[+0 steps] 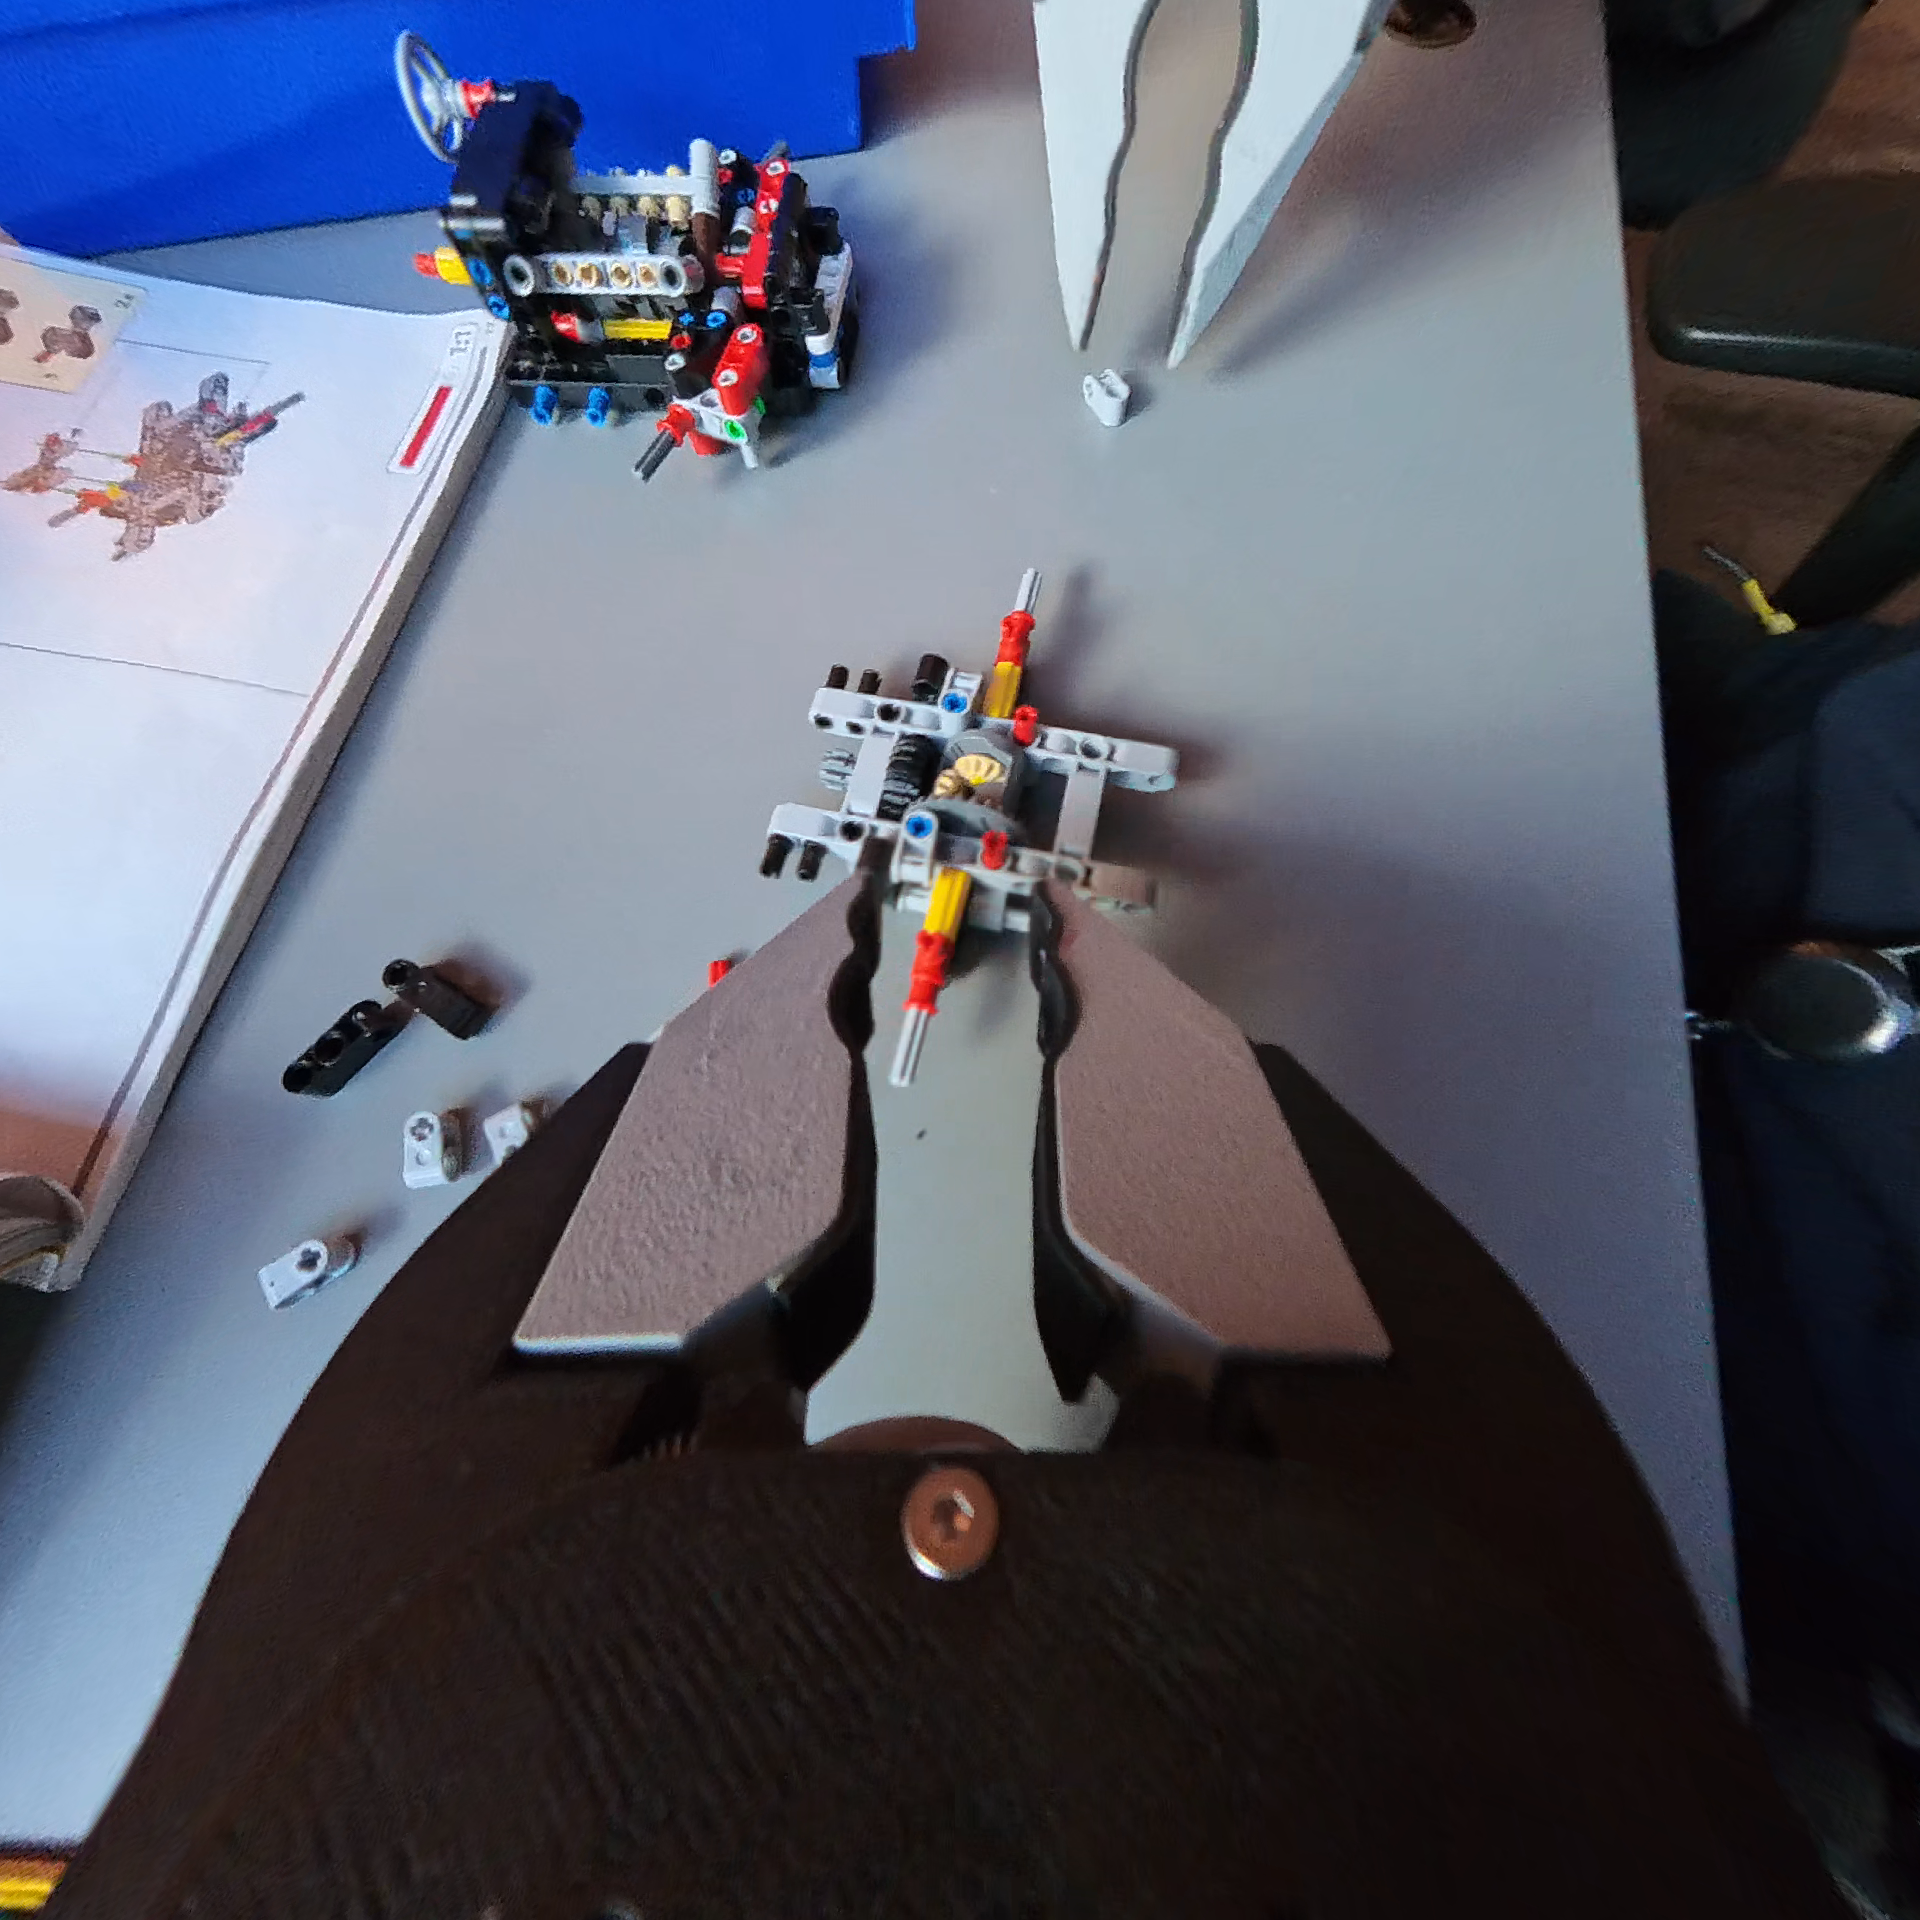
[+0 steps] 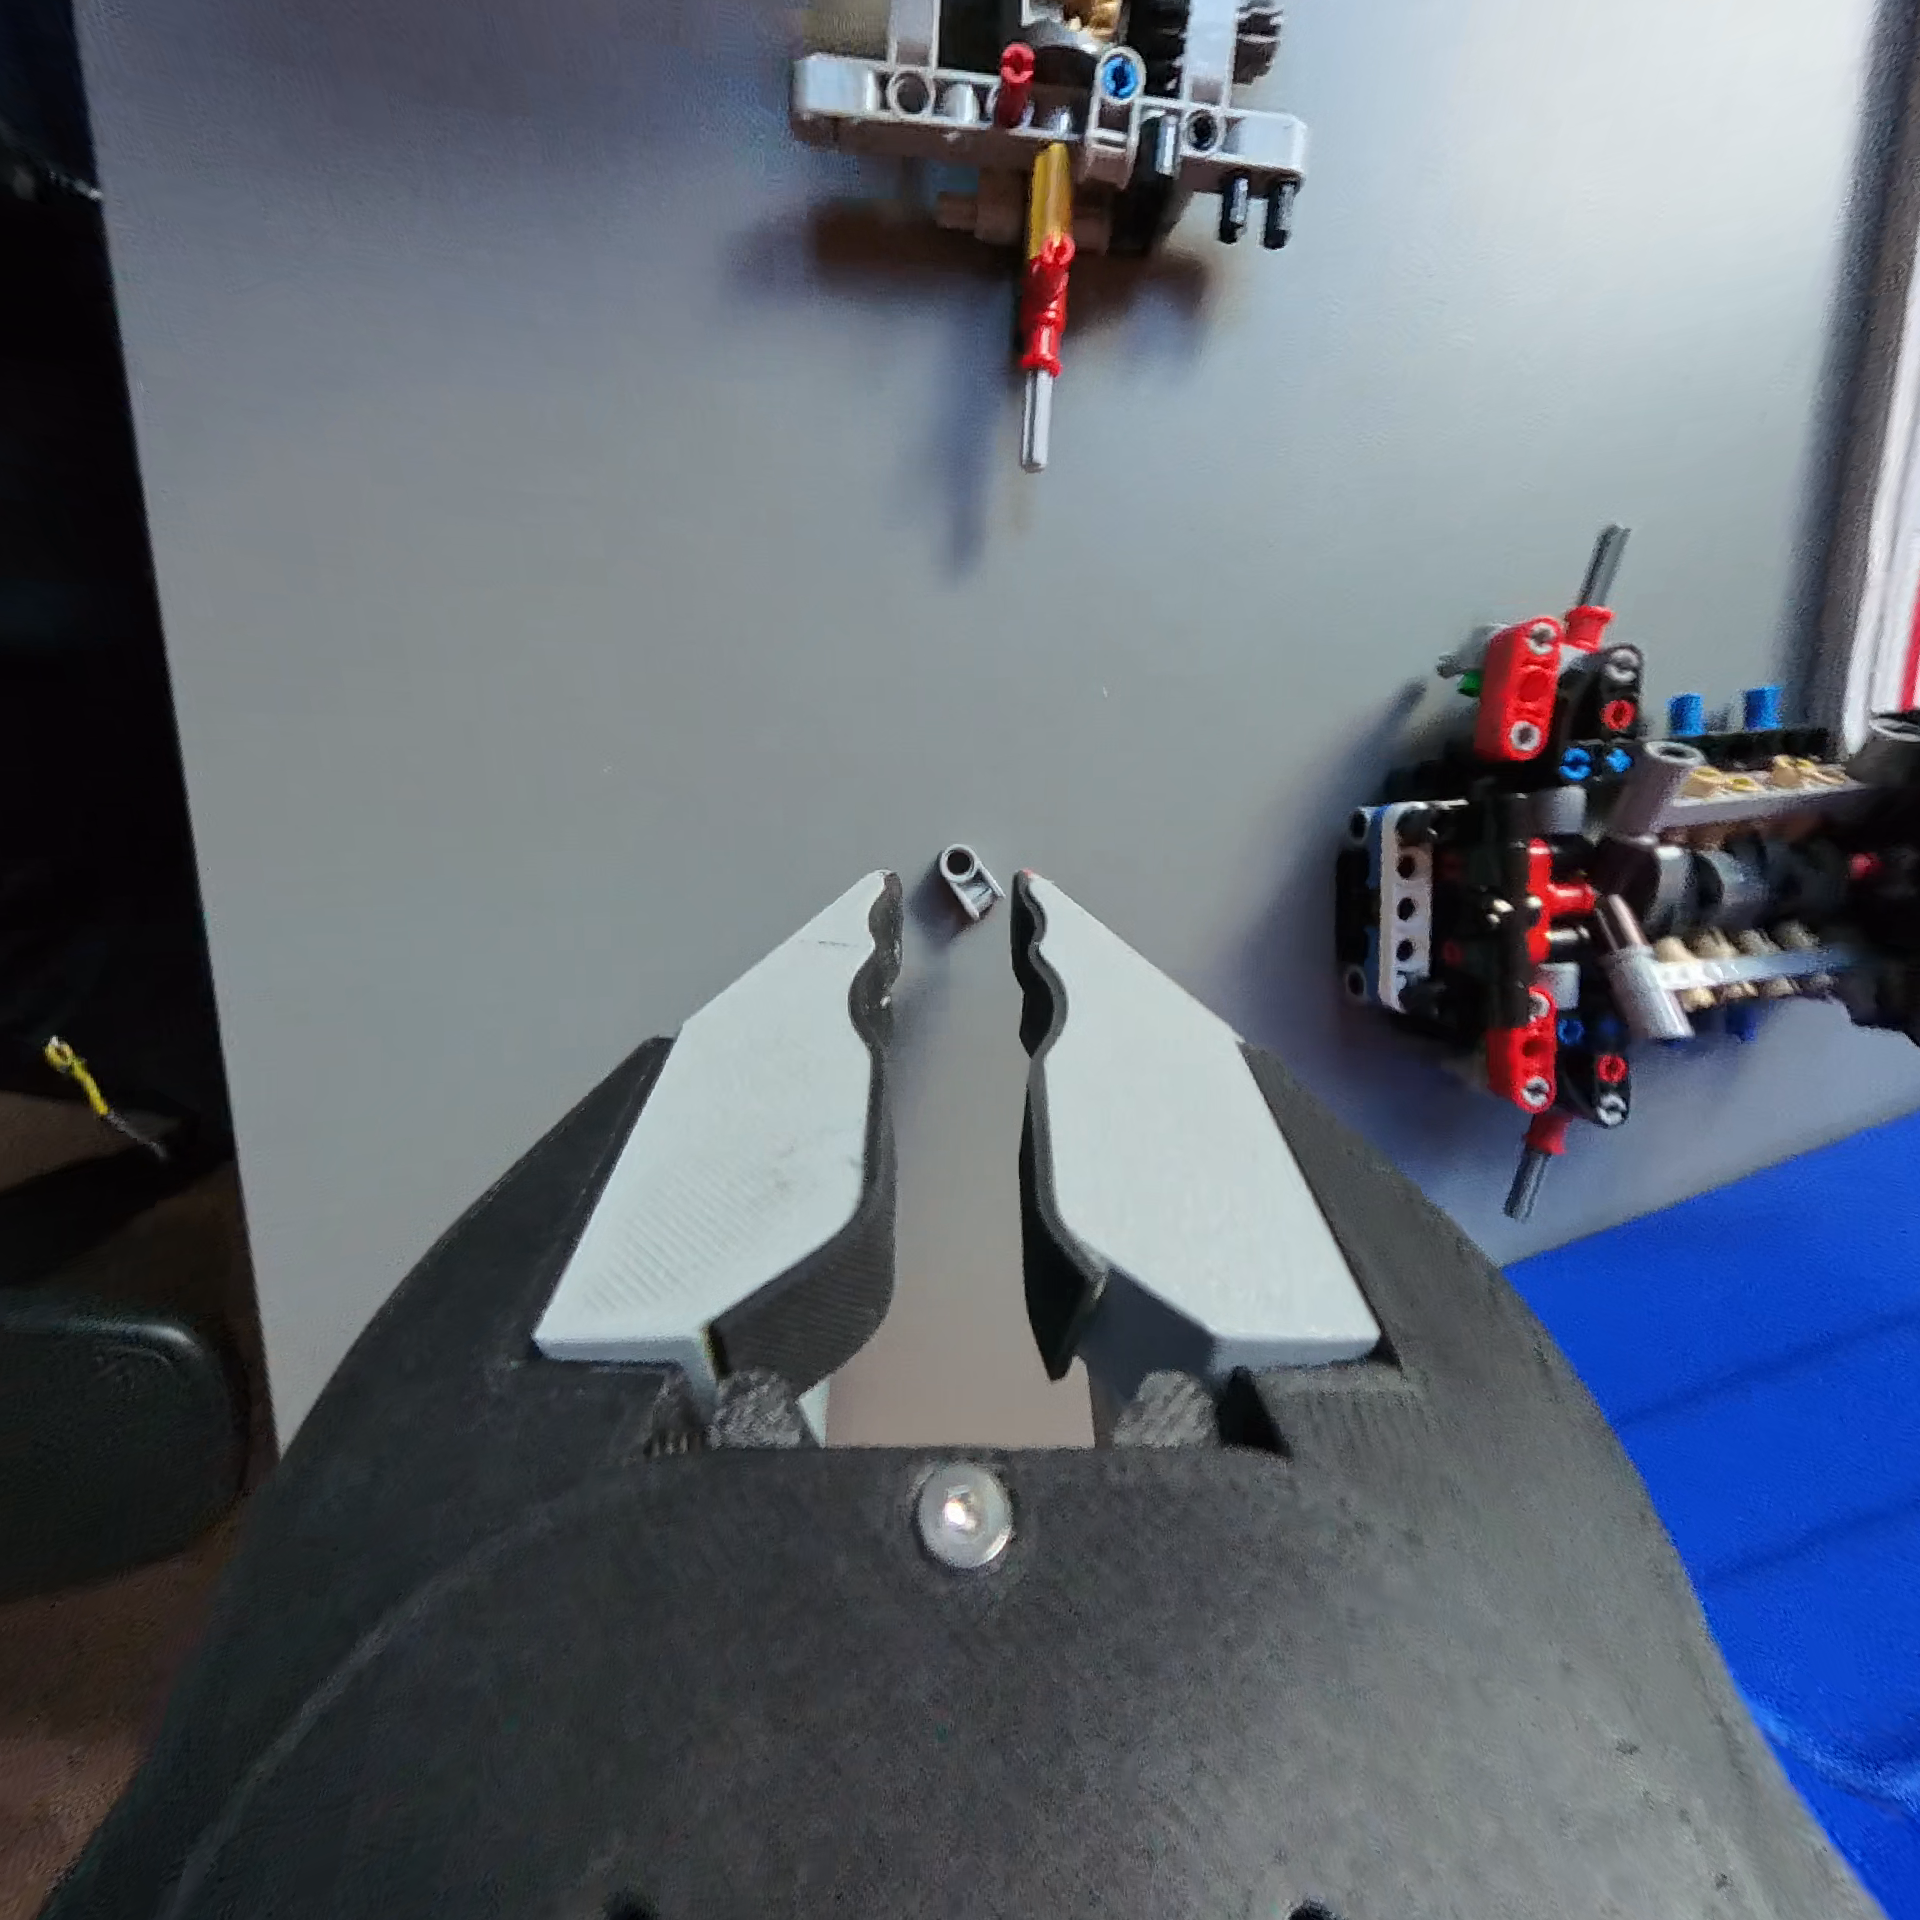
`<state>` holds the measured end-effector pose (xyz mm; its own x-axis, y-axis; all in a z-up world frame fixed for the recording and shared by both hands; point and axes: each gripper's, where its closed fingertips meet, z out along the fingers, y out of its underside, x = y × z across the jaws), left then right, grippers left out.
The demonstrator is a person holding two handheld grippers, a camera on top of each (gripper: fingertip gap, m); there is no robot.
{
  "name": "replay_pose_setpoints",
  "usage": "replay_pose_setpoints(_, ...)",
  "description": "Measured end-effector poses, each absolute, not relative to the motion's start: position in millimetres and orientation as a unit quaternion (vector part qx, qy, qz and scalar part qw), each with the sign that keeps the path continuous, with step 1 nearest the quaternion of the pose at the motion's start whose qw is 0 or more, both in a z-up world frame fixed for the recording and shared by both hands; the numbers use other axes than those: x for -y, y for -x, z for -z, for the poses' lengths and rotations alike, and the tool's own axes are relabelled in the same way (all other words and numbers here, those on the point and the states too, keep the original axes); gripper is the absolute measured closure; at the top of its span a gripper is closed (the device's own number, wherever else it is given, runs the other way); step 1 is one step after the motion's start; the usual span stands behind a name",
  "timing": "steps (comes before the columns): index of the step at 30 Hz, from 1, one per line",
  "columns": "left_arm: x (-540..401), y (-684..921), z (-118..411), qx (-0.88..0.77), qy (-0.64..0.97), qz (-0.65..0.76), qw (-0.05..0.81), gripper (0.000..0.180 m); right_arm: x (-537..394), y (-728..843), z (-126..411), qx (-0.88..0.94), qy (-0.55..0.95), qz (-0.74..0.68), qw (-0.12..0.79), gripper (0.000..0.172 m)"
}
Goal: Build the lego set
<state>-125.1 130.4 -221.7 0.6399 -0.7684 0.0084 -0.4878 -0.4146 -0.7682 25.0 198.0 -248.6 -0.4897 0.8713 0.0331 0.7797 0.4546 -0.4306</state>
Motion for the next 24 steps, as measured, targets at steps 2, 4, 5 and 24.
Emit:
replay_pose_setpoints(2,-131.0,131.2,223.7,-0.372,0.826,0.219,0.363,0.145,-198.2,-24.4,253.2,0.851,0.481,-0.177,0.11,0.157)
replay_pose_setpoints(4,-136.3,138.2,226.0,-0.37,0.825,0.224,0.363,0.136,-198.8,-24.6,256.4,0.854,0.481,-0.172,0.102,0.163)
replay_pose_setpoints(5,-138.4,141.0,227.9,-0.375,0.824,0.218,0.366,0.132,-198.8,-25.2,257.4,0.852,0.485,-0.172,0.098,0.167)
replay_pose_setpoints(24,-140.9,136.1,243.4,-0.409,0.809,0.216,0.362,0.129,-181.1,-22.3,260.4,0.801,0.547,-0.206,0.126,0.167)
